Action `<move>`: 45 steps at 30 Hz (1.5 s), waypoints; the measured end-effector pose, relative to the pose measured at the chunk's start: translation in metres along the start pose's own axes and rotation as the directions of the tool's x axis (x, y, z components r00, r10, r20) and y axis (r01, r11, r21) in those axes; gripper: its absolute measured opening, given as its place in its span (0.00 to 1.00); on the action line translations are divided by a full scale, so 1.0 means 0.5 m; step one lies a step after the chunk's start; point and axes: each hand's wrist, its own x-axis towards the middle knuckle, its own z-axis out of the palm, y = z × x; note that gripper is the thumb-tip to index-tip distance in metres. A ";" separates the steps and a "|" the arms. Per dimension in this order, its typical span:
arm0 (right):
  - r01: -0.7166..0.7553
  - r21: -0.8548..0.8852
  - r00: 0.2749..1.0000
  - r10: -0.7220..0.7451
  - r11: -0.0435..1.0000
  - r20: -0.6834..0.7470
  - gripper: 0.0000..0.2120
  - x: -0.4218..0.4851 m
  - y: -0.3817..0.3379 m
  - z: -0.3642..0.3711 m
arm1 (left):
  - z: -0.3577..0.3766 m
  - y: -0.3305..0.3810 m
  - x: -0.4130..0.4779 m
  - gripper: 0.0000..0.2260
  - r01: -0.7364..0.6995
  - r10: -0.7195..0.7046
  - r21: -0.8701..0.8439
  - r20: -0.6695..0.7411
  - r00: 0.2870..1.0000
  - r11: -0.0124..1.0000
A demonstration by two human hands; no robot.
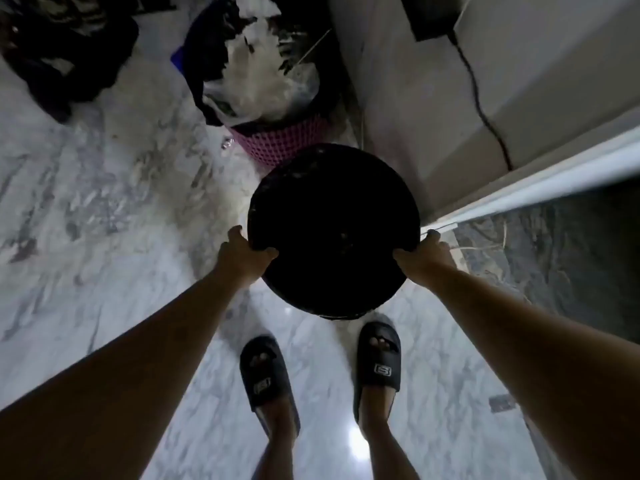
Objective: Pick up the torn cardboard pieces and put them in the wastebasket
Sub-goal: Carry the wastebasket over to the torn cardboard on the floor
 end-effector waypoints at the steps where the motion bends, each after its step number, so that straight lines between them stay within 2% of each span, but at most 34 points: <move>1: 0.003 0.023 1.000 -0.003 1.000 0.011 0.35 0.014 -0.003 0.014 | 0.015 -0.005 0.018 0.40 0.020 -0.020 -0.059 0.004 1.000 0.998; 4: -0.051 0.127 0.999 0.051 0.991 0.001 0.28 0.036 -0.010 0.048 | 0.058 -0.030 0.065 0.35 0.088 -0.086 -0.213 0.018 0.996 0.973; 9: -0.069 0.140 0.996 0.076 0.988 -0.042 0.23 -0.020 -0.015 0.053 | 0.040 -0.046 0.015 0.27 0.185 -0.209 -0.239 -0.078 0.975 0.953; 12: -0.006 0.073 1.000 0.006 0.997 0.000 0.22 -0.091 -0.044 0.013 | -0.036 -0.072 -0.069 0.27 0.241 -0.265 -0.253 -0.062 0.962 0.937; 14: 0.051 0.012 0.998 -0.052 0.999 0.034 0.26 -0.162 -0.078 -0.027 | -0.098 -0.103 -0.142 0.30 0.255 -0.284 -0.312 -0.050 0.958 0.915; 18: 0.224 -0.107 0.972 -0.214 0.969 0.096 0.26 -0.360 -0.147 -0.098 | -0.218 -0.183 -0.345 0.24 0.271 -0.321 -0.437 -0.043 0.946 0.857; 20: 0.315 -0.156 0.946 -0.297 0.936 0.130 0.28 -0.467 -0.169 -0.120 | -0.270 -0.232 -0.454 0.24 0.278 -0.351 -0.478 -0.069 0.934 0.833; 26: 0.553 -0.295 0.829 -0.483 0.779 0.282 0.29 -0.799 -0.209 -0.113 | -0.390 -0.404 -0.798 0.19 0.262 -0.479 -0.677 -0.152 0.864 0.688; 31: 0.702 -0.311 0.708 -0.579 0.640 0.405 0.33 -1.059 -0.204 -0.043 | -0.450 -0.606 -1.071 0.03 0.193 -0.582 -0.819 -0.198 0.789 0.541; 35: 0.793 -0.341 0.607 -0.614 0.504 0.504 0.35 -1.281 -0.194 0.074 | -0.457 -0.821 -1.274 0.03 0.112 -0.627 -0.901 -0.198 0.753 0.419; 38: 0.857 -0.348 0.514 -0.607 0.379 0.606 0.35 -1.445 -0.180 0.191 | -0.461 -0.954 -1.418 0.07 0.067 -0.702 -0.932 -0.220 0.677 0.357; 39: 0.876 -0.345 0.483 -0.597 0.338 0.640 0.35 -1.496 -0.180 0.234 | -0.462 -1.005 -1.455 0.06 0.056 -0.730 -0.939 -0.226 0.645 0.340; 40: 0.892 -0.342 0.452 -0.579 0.296 0.678 0.34 -1.546 -0.179 0.277 | -0.461 -1.062 -1.487 0.03 0.052 -0.755 -0.944 -0.226 0.615 0.326; 43: 0.922 -0.347 0.382 -0.546 0.171 0.746 0.28 -1.684 -0.175 0.405 | -0.421 -1.284 -1.528 0.11 0.096 -0.776 -0.943 -0.202 0.597 0.319; 45: 0.932 -0.349 0.342 -0.554 0.097 0.759 0.24 -1.761 -0.167 0.492 | -0.413 -1.369 -1.571 0.13 0.069 -0.805 -0.972 -0.145 0.575 0.224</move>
